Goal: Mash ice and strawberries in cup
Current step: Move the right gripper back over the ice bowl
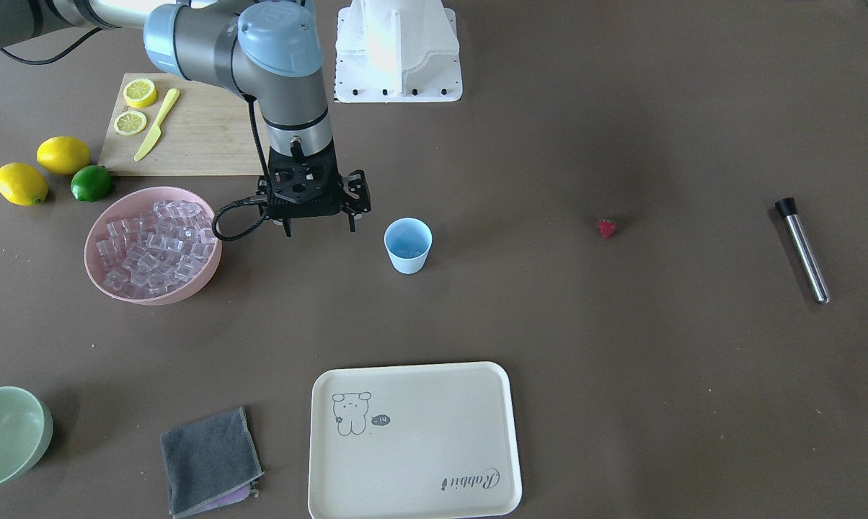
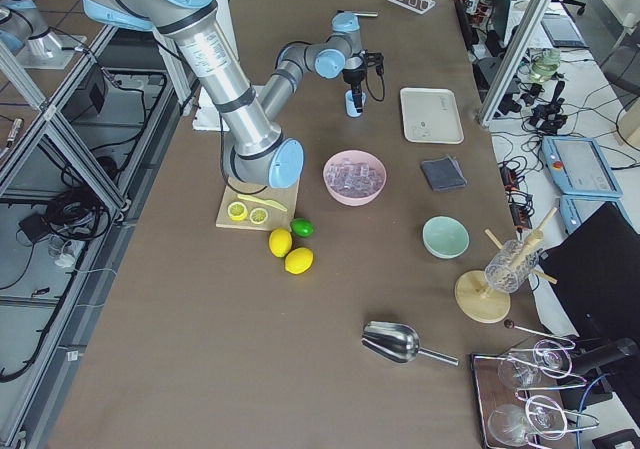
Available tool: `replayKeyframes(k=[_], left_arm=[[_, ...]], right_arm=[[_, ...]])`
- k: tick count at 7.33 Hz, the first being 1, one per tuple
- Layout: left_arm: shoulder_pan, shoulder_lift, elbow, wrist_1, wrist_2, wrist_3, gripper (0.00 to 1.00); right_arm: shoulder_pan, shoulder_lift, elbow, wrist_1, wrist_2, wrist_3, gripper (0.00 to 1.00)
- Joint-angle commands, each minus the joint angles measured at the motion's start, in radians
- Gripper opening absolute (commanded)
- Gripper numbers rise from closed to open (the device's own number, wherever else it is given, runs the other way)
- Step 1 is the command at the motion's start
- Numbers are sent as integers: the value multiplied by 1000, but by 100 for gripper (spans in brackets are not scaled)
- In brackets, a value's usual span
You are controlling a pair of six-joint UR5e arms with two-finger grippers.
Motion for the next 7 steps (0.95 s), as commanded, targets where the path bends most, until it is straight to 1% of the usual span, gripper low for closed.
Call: replayKeyframes(k=[1,2,3,5,6,7], left_arm=[[-1,6,2,-3,0,2,98],[-1,6,4,-3,0,2,98],[-1,8,-2,-3,0,0,98],[-1,8,-2,-2,0,0,98],[-1,6,-2,-2,0,0,98],[0,3,-2,-2,0,0,98]], right_arm=[[85,-145,156,-98,46,-29,98],[141,-220,171,-93,84,-15,98],[158,-275,165,-91,83,-33,97],[157,-299,132,-78,45,-122,97],[137,-293,109,-78,6,-168,95],[139,-299,104,-72,-2,-254,90]])
